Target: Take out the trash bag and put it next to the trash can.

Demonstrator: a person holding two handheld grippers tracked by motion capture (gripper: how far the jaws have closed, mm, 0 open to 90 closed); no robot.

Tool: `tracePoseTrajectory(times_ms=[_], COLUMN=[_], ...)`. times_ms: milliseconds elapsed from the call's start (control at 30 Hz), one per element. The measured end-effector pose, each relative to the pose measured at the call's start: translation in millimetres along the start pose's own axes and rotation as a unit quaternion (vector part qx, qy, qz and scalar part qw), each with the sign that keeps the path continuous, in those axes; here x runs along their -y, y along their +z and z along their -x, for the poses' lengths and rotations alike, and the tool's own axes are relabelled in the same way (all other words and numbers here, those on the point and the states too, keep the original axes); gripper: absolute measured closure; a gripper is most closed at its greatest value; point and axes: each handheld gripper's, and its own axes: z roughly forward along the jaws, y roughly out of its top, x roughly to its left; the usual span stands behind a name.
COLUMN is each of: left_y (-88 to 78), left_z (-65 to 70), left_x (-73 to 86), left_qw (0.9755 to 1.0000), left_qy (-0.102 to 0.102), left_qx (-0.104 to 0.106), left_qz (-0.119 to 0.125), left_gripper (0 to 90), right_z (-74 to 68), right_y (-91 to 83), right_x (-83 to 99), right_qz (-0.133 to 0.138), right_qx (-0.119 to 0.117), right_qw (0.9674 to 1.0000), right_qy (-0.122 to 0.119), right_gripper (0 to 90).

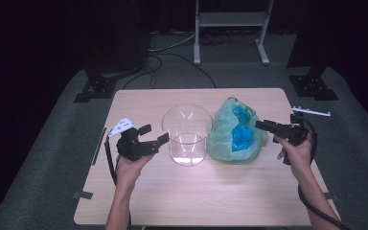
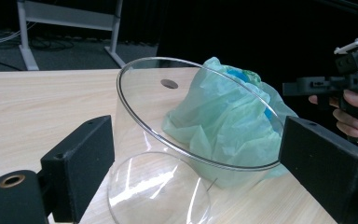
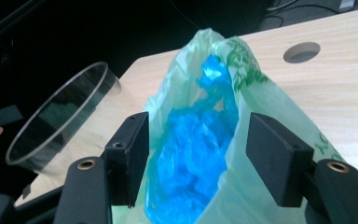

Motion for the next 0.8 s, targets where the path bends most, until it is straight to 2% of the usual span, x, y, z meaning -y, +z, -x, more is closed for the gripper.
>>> tracePoseTrajectory(times_ms=[400,800], left_y=[0.4,1.3], left_z=[-0.1,-0.3], left_x=[0.2,1.0], left_qw=[1.0,1.0], left_qy=[-0.001,-0.003], left_qx=[-0.001,-0.002], left_qz=[-0.001,-0.004], left_gripper=[8.1,8.0], right_z=[7.0,9.4], right_y=[-14.8,-18.9], right_x=[20.4,36.2], right_qz=[0.009,0.01], right_qx=[0.004,0.002], right_qw=[0.9999,0.9999], right_qy=[-0.005,-0.005], right_gripper=[37.6,37.6])
